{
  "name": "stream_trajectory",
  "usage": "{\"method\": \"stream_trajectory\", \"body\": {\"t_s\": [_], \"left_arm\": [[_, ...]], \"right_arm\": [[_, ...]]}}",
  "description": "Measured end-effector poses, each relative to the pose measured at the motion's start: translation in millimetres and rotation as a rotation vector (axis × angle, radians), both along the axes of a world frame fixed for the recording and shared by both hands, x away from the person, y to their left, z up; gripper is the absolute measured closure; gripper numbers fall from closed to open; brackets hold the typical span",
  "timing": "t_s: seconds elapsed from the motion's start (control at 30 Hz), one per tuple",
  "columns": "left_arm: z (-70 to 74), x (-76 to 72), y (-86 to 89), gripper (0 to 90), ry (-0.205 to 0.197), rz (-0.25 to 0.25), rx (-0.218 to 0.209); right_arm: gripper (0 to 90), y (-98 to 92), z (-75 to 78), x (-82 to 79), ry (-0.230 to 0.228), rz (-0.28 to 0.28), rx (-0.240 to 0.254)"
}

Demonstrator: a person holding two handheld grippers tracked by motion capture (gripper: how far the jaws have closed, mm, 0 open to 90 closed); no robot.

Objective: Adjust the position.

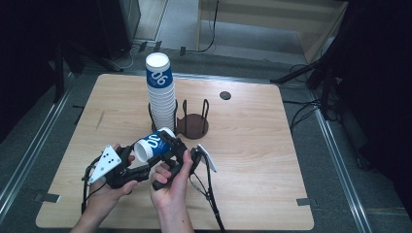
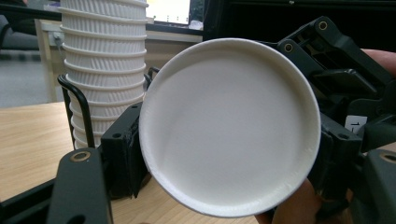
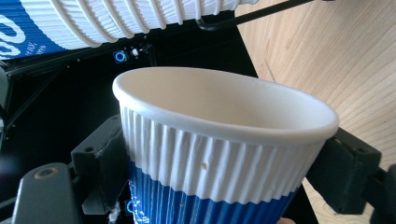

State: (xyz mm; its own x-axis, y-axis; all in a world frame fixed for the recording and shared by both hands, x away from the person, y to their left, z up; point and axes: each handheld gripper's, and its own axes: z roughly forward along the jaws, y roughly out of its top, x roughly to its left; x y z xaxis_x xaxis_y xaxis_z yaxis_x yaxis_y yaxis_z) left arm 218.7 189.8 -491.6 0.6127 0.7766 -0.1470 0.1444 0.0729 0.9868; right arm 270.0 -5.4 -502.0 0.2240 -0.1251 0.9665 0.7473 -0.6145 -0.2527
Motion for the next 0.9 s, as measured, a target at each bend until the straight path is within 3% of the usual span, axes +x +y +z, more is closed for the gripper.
{"method": "stream_trajectory", "body": {"t_s": [0.23, 0.4, 0.63, 0.7, 0.9], "left_arm": [[1.8, -1.9, 6.3, 26.3, 0.015, -0.004, -0.041], [3.7, -2.3, 12.2, 13.9, 0.017, -0.017, -0.053], [6.0, -2.4, 16.6, 4.1, 0.034, -0.008, -0.048], [6.7, -2.2, 18.1, 0.0, 0.043, -0.034, -0.058], [7.0, -2.6, 19.3, 0.0, 0.055, -0.034, -0.048]], "right_arm": [[19.6, -0.6, 0.0, 0.1, -0.028, -0.017, -0.007], [20.1, -4.0, -3.9, 2.7, -0.046, -0.034, -0.038], [20.4, -8.8, -2.9, 3.8, -0.072, -0.069, -0.063], [20.5, -12.4, -1.1, 4.4, -0.086, -0.089, -0.079], [20.5, -17.6, 0.9, 5.4, -0.116, -0.114, -0.101]]}}
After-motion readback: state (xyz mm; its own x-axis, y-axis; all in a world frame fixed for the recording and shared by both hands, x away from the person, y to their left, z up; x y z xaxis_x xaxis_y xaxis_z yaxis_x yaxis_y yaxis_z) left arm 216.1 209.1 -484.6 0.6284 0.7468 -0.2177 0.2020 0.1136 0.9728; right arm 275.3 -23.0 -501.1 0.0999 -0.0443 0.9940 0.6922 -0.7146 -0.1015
